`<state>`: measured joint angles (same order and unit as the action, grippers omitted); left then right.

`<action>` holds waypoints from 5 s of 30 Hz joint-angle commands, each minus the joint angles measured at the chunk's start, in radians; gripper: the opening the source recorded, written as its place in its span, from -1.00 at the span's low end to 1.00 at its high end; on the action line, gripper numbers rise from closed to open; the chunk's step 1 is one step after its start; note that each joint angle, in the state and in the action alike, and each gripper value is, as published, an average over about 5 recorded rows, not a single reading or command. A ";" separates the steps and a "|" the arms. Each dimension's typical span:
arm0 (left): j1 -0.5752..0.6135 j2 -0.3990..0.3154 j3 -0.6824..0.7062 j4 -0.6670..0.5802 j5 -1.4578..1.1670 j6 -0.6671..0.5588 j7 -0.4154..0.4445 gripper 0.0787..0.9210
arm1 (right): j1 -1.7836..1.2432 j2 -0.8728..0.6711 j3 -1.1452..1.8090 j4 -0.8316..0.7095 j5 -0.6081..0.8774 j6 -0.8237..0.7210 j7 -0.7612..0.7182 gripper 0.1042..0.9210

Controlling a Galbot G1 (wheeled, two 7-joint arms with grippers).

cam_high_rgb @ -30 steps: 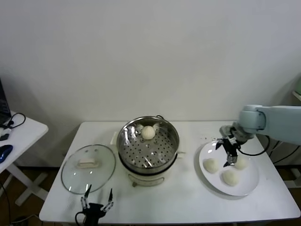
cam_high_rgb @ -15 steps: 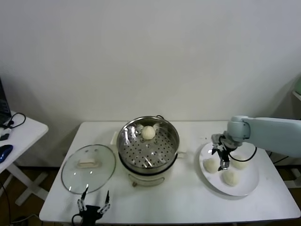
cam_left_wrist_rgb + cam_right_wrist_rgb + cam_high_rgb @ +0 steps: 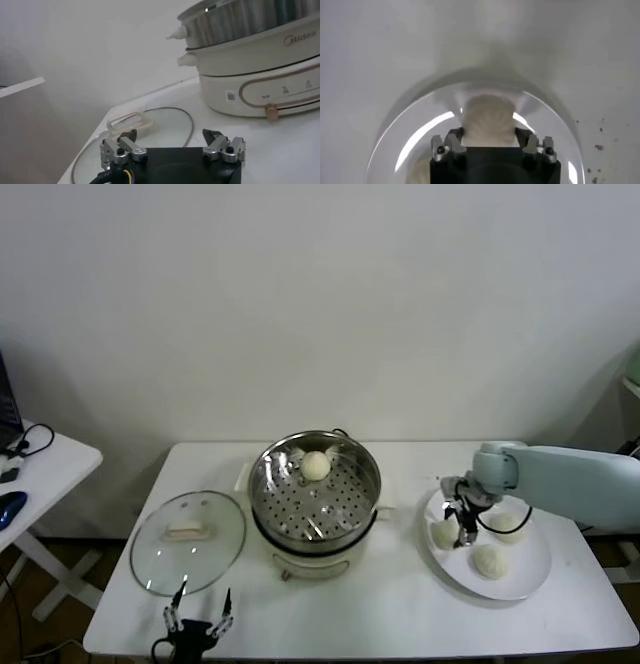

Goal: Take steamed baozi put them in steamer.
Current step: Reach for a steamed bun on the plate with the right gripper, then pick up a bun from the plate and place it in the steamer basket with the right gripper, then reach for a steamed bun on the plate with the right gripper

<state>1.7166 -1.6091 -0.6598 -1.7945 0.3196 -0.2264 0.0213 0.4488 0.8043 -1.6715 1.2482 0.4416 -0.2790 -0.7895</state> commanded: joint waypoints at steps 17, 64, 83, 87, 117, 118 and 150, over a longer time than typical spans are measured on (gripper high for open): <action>0.019 -0.002 0.017 -0.014 0.014 0.002 -0.001 0.77 | 0.864 0.061 -0.375 0.309 0.353 0.044 -0.177 0.18; 0.008 -0.002 0.006 -0.018 0.006 -0.010 0.000 0.77 | 0.229 0.689 0.033 -0.057 0.362 -0.162 0.070 0.18; 0.013 -0.002 0.006 -0.027 0.007 -0.012 0.000 0.77 | 0.263 0.637 0.051 -0.029 0.315 -0.127 0.072 0.75; 0.019 -0.002 0.007 -0.036 0.007 -0.012 -0.001 0.77 | 0.387 0.524 0.024 0.091 0.348 -0.095 0.010 0.76; 0.025 0.003 0.007 -0.031 0.018 -0.011 -0.005 0.77 | 0.153 -0.439 -0.059 0.256 -0.208 0.103 -0.190 0.76; 0.026 0.002 0.006 -0.031 0.019 -0.011 -0.005 0.77 | 0.109 -0.435 -0.017 0.240 -0.216 0.102 -0.186 0.76; 0.029 -0.016 0.003 -0.021 0.039 -0.010 -0.008 0.77 | -0.240 -0.305 0.334 0.103 -0.249 0.056 -0.116 0.68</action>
<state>1.7451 -1.6091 -0.6574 -1.8163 0.3584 -0.2361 0.0136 0.2610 0.4967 -1.3829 1.3653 0.2017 -0.2192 -0.9140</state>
